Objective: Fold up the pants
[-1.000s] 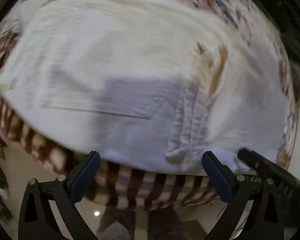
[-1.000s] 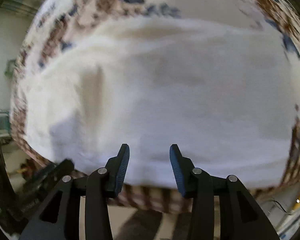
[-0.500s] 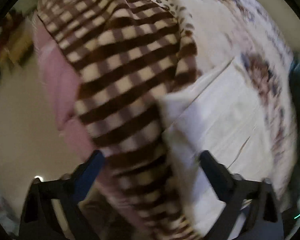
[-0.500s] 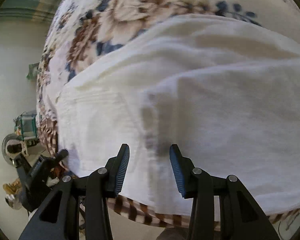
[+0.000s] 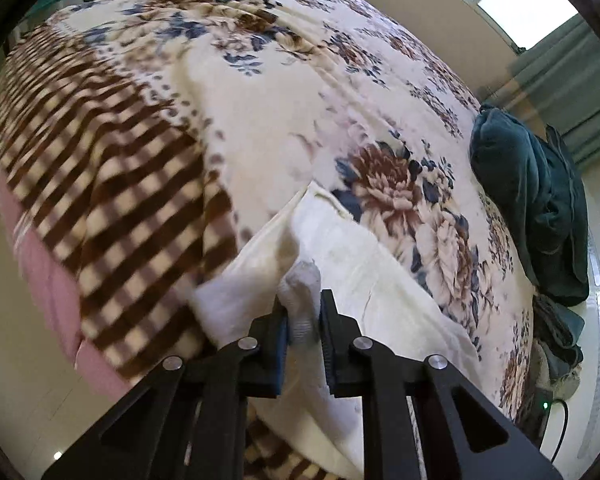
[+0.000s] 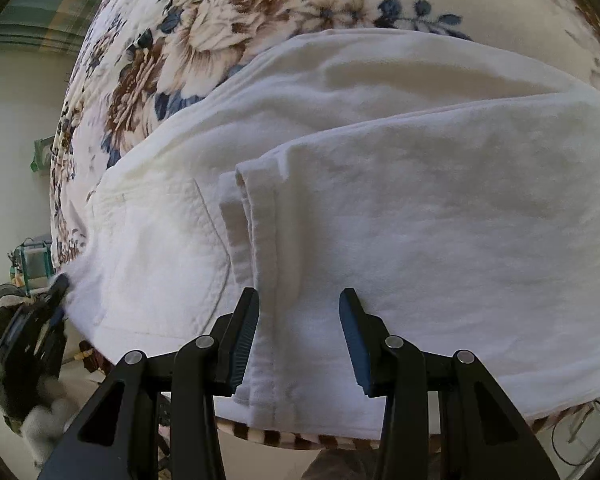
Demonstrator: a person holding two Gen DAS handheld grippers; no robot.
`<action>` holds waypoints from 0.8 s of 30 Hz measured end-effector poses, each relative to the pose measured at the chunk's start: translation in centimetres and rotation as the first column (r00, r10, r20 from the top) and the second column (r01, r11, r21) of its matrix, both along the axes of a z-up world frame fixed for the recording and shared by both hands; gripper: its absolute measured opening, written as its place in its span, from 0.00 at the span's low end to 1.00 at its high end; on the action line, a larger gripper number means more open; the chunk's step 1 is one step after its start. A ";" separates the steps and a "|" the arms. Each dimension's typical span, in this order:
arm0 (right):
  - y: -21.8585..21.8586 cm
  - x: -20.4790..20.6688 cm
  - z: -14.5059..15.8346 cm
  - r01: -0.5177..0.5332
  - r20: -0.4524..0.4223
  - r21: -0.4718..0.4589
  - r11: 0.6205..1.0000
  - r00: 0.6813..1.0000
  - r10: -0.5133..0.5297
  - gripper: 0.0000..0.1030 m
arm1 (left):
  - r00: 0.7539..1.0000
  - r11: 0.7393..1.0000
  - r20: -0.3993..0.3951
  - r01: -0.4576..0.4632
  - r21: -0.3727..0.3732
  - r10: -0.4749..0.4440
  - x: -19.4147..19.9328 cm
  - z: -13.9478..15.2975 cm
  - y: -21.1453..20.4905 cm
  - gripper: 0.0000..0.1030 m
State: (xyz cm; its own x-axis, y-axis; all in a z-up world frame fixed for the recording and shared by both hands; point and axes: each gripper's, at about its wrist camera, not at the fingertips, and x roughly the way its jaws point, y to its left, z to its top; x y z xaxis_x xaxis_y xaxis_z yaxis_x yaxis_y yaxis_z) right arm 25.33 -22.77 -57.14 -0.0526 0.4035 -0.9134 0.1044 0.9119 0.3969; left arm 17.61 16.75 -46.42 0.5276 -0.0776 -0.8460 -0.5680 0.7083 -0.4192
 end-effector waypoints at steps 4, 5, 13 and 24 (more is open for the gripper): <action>-0.3 -0.1 0.1 0.014 -0.007 0.008 1.000 1.000 -0.014 0.43 | 0.993 1.000 -0.116 -0.012 0.016 0.014 0.2 -4.2 1.9 0.11; -0.2 -0.1 0.1 0.017 -0.010 0.010 1.000 1.000 -0.017 0.44 | 0.989 1.000 -0.148 -0.020 0.018 0.022 -0.3 -5.4 2.4 0.11; -3.1 -0.8 0.6 0.066 -0.027 0.017 0.998 0.997 -0.066 0.53 | 0.991 0.976 -0.021 -0.131 -0.173 0.130 -4.7 -3.4 4.9 0.65; -4.7 -0.7 0.0 0.100 -0.039 -0.008 0.995 0.994 -0.100 0.53 | 0.994 0.990 -0.034 -0.104 -0.100 0.102 -3.4 -6.0 2.2 0.23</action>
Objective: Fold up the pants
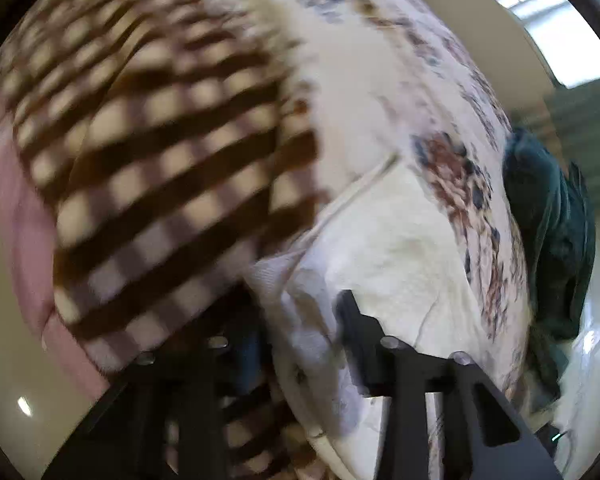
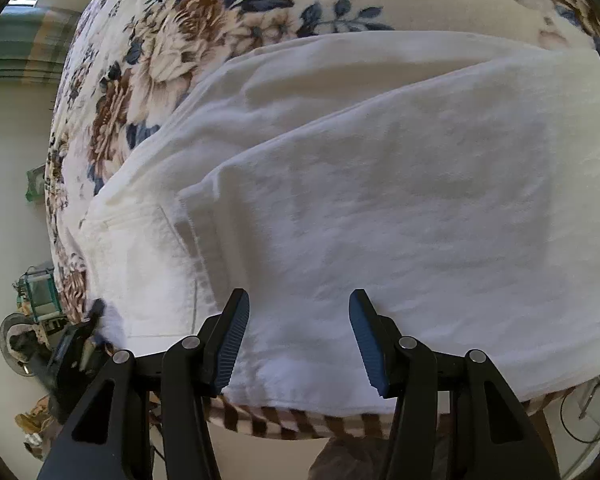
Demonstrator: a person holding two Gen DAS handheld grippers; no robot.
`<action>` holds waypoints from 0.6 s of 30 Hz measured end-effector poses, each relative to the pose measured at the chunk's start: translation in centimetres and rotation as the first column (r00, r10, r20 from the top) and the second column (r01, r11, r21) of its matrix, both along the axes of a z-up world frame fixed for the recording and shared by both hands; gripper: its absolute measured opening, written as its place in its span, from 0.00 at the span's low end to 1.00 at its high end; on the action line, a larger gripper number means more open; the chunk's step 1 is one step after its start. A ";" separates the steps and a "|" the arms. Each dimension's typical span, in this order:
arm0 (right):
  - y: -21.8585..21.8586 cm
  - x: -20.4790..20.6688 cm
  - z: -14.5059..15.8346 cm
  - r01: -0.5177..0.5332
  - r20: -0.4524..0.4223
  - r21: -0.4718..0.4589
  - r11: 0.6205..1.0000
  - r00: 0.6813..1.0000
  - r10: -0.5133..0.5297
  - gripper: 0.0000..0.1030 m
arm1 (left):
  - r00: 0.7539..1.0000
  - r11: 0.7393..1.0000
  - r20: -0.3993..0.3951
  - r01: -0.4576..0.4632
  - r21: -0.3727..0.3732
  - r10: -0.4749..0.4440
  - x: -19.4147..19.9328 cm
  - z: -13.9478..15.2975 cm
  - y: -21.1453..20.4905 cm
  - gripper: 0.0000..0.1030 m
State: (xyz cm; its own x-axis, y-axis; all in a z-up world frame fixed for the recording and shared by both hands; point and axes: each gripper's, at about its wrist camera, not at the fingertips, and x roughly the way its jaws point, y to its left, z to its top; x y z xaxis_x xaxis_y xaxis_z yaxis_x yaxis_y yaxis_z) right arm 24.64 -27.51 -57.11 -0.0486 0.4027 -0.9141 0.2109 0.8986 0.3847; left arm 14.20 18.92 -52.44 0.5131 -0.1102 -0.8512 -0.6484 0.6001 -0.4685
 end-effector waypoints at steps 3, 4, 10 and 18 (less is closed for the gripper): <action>-0.3 -0.2 -0.7 0.009 -0.015 -0.005 1.000 1.000 -0.009 0.53 | 0.995 0.985 0.065 0.061 0.162 -0.072 0.1 3.0 -2.6 0.21; -0.3 -0.3 -0.8 0.010 -0.016 -0.007 1.000 1.000 -0.011 0.53 | 0.992 0.979 0.077 0.080 0.190 -0.096 0.1 3.5 -3.2 0.21; -0.1 -0.1 -0.6 -0.009 -0.016 0.000 1.000 1.000 0.009 0.53 | 0.995 0.999 0.092 0.039 0.017 -0.041 1.7 -0.2 -1.2 0.29; -1.5 0.2 0.7 -0.012 0.042 -0.013 1.000 0.999 0.012 0.70 | 0.987 0.999 0.157 0.032 0.031 -0.036 3.4 -0.6 -1.5 0.15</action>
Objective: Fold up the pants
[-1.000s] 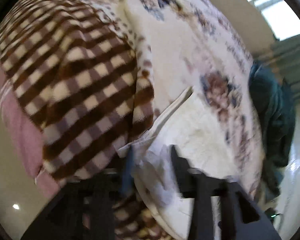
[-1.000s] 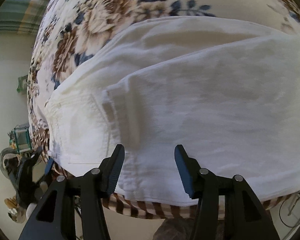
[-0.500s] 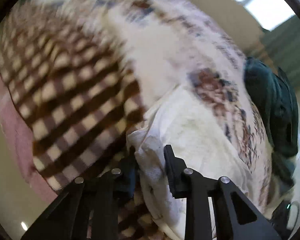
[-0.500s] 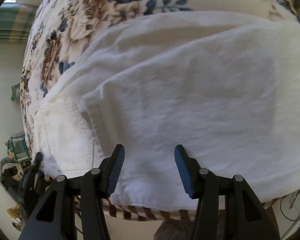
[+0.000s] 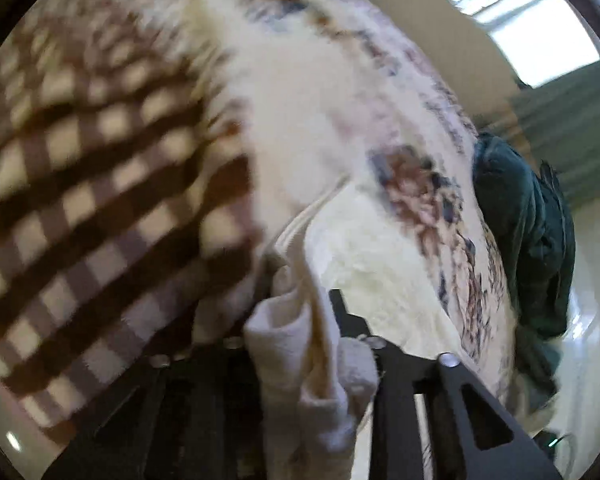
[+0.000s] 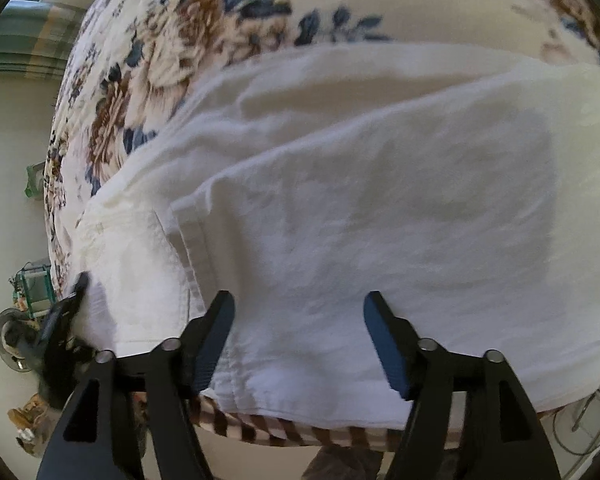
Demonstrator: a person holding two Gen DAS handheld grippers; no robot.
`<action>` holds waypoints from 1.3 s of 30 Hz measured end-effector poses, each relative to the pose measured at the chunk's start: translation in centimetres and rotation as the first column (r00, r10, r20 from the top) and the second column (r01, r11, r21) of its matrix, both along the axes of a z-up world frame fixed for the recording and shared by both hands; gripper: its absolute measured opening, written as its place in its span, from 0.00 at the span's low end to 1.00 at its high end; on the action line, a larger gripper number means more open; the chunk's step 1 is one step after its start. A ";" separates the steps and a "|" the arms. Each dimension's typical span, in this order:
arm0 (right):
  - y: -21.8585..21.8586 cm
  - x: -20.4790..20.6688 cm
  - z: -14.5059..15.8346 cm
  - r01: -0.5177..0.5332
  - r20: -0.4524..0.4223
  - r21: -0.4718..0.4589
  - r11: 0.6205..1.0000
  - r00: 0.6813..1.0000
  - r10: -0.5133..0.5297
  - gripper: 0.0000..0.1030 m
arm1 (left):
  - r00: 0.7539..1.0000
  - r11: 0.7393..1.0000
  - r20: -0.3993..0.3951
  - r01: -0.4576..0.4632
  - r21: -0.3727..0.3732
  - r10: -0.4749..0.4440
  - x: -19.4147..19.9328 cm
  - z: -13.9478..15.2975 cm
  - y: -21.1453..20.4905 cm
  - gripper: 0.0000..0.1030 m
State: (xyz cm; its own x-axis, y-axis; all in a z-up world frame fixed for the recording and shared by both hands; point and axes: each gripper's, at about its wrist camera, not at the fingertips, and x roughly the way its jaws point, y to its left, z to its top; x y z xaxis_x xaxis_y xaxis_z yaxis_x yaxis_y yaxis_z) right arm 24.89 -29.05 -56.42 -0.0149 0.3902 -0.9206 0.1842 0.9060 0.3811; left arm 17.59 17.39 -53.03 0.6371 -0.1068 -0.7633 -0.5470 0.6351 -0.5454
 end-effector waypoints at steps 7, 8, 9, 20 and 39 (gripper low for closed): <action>-4.8 -0.5 3.0 0.058 0.085 -0.030 0.998 0.995 -0.055 0.99 | 0.984 0.990 0.150 0.084 0.114 -0.101 -1.2 10.2 -5.6 0.14; -5.8 -0.6 3.4 0.069 0.085 -0.029 0.997 0.994 -0.067 0.99 | 0.977 0.986 0.169 0.107 0.130 -0.128 -1.2 11.8 -7.0 0.14; -7.1 -0.8 3.7 0.084 0.083 -0.027 0.996 0.993 -0.082 0.99 | 0.967 0.981 0.195 0.138 0.133 -0.163 -1.1 13.3 -8.5 0.14; -23.2 -5.2 7.1 0.267 0.127 -0.097 0.959 0.959 -0.255 0.99 | 0.805 0.843 0.266 0.533 0.070 -0.531 3.0 17.6 -31.5 0.14; -37.0 -8.6 5.5 0.412 0.109 -0.087 0.907 0.909 -0.402 0.99 | 0.602 0.605 -0.134 0.796 0.022 -0.787 5.4 7.6 -52.0 0.46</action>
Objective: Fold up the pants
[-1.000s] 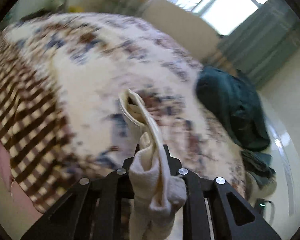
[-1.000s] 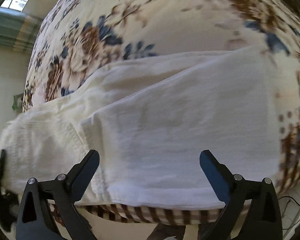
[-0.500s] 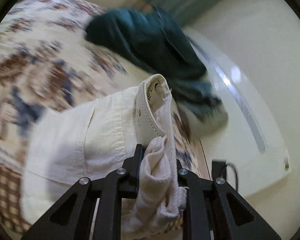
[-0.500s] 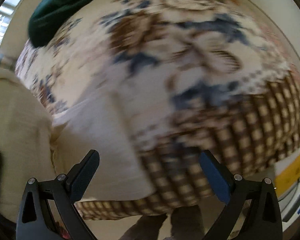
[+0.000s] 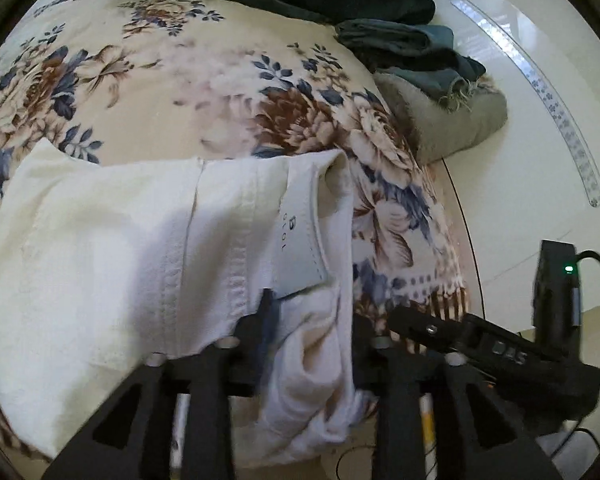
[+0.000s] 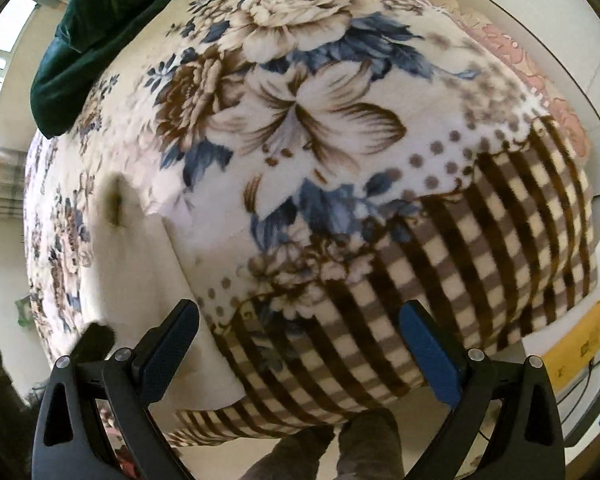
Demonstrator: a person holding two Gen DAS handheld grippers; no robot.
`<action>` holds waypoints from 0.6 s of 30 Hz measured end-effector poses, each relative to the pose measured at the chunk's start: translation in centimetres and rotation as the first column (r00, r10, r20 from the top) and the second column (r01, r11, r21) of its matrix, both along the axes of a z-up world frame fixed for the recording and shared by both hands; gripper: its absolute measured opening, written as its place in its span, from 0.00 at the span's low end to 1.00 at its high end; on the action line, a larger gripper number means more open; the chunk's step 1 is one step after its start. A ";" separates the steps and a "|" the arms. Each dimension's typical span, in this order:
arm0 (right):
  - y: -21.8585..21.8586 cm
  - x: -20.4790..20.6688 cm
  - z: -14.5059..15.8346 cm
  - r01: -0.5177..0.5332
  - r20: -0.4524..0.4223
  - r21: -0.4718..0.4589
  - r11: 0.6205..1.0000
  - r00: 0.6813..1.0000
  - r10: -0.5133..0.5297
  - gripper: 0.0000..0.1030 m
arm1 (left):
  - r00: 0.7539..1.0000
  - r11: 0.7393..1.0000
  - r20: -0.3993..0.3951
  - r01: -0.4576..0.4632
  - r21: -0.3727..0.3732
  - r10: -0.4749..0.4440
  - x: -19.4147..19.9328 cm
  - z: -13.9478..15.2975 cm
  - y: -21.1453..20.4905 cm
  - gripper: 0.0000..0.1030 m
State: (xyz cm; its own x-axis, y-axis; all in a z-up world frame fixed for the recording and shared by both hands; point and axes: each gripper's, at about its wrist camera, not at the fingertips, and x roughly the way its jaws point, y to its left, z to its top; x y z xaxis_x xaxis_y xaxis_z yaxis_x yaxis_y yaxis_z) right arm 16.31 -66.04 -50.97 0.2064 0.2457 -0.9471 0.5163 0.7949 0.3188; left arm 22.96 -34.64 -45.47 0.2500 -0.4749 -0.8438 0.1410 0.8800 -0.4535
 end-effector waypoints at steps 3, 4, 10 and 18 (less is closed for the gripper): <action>1.2 1.2 0.1 -0.006 0.044 0.042 0.999 0.999 0.004 1.00 | 0.998 0.999 0.060 -0.023 -0.025 0.024 -0.4 2.7 1.9 0.58; 1.5 1.7 0.0 -0.013 0.056 0.057 0.998 0.998 0.010 1.00 | 0.997 0.999 0.076 -0.032 -0.025 0.034 -0.1 3.1 2.8 0.62; 3.8 5.8 -3.2 -0.099 0.115 0.183 0.978 0.990 0.079 1.00 | 0.968 0.965 0.125 -0.232 0.122 0.217 3.7 3.1 13.6 0.78; 6.2 8.4 -6.6 -0.101 0.089 0.239 0.966 0.993 0.081 0.13 | 0.913 0.890 0.014 -0.402 0.214 0.409 7.5 -2.6 24.9 0.78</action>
